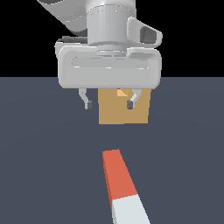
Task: Insert the peg into the horizontal hole in a box.
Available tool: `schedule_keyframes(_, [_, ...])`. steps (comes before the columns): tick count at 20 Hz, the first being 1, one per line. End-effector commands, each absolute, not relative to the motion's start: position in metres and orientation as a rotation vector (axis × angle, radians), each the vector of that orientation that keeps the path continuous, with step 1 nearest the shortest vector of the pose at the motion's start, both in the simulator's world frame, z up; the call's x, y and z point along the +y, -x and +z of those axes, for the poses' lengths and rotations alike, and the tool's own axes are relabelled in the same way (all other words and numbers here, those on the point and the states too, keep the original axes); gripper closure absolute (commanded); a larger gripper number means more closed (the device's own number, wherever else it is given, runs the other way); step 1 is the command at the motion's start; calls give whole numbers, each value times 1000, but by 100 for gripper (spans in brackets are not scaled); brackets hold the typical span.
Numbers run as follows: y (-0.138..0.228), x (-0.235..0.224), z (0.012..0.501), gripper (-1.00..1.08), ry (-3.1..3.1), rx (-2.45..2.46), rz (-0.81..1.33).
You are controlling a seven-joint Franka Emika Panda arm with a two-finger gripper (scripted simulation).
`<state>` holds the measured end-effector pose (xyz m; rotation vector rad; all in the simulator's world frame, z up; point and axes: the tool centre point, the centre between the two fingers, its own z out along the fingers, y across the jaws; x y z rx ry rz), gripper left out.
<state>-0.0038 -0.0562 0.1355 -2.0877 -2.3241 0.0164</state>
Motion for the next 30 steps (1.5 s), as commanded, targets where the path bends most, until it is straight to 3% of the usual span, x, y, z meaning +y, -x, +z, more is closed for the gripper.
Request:
schedule_keyframes(1, [2,-81,126,-92,2075,-2339,15])
schedule_keyframes(16, [-21,-214,77,-92,1993,-2425,3])
schedule_keyframes(30, [-28,-238,67,-92,1980,-2439,1])
